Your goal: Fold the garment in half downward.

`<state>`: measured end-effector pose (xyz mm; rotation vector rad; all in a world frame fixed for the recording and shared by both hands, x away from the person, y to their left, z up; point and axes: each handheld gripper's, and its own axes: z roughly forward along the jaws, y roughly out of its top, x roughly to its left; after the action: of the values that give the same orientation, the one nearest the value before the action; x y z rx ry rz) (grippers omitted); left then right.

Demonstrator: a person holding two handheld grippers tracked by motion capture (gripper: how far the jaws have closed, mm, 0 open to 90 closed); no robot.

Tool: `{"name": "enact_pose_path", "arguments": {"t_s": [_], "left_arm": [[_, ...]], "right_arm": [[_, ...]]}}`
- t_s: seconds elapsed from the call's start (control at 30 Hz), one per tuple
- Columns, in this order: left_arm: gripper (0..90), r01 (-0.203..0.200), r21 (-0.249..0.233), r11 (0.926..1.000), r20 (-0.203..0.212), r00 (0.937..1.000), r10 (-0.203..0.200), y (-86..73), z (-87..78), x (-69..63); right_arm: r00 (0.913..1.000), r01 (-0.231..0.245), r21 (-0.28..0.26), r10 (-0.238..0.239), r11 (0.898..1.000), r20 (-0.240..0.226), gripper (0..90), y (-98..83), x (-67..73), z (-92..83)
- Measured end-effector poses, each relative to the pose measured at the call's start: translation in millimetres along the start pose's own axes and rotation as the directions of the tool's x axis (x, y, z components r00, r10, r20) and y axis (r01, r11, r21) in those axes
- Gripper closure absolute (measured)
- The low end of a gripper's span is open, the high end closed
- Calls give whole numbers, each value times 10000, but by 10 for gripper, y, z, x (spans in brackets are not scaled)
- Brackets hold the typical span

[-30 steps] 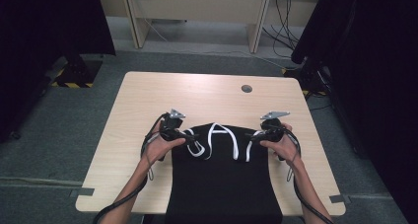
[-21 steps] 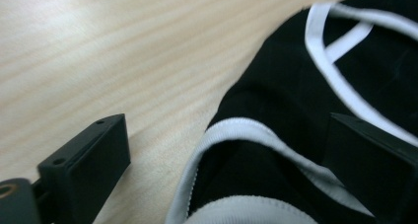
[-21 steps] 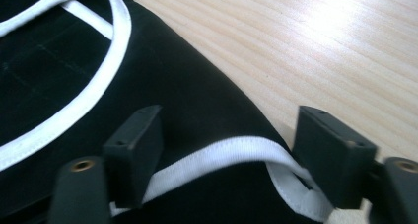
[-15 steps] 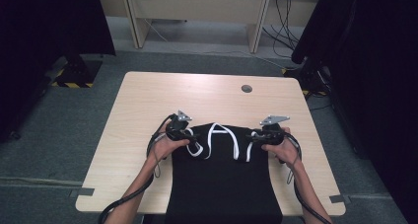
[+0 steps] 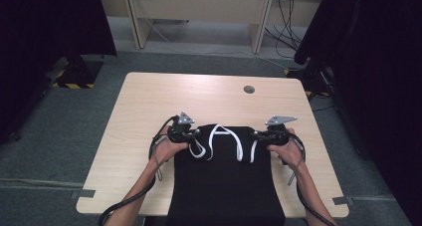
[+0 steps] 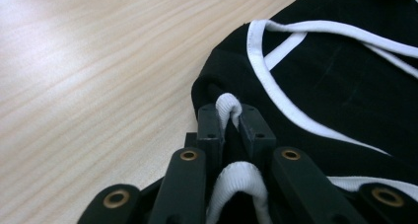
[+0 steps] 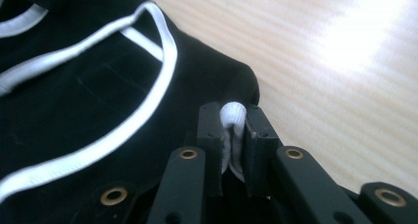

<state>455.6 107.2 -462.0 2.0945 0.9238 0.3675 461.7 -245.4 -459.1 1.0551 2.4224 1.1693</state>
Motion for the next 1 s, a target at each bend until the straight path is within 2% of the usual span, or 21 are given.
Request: {"name": "enact_pose_path", "arguments": {"t_s": [0.23, 0.73, 0.9, 1.0], "left_arm": [[816, -144, -149, 9998, -85, 9999, 143, 85, -77, 45], [815, -274, -706, 9971, -864, 9960, 213, 509, -81, 126], [814, -210, -1118, 9935, -1168, 9931, 79, 702, -140, 203], [812, -437, -1383, 9894, -1268, 9916, 261, 792, -221, 189]], "right_arm": [[9994, 287, -315, -280, 9991, 224, 819, 127, 38, -109], [9956, 297, -758, -227, 9967, 909, 823, 532, -107, -180], [9931, 371, -983, -258, 9945, 1145, 823, 671, -155, -241], [9925, 512, -1352, -353, 9895, 1173, 823, 762, -149, -311]]}}
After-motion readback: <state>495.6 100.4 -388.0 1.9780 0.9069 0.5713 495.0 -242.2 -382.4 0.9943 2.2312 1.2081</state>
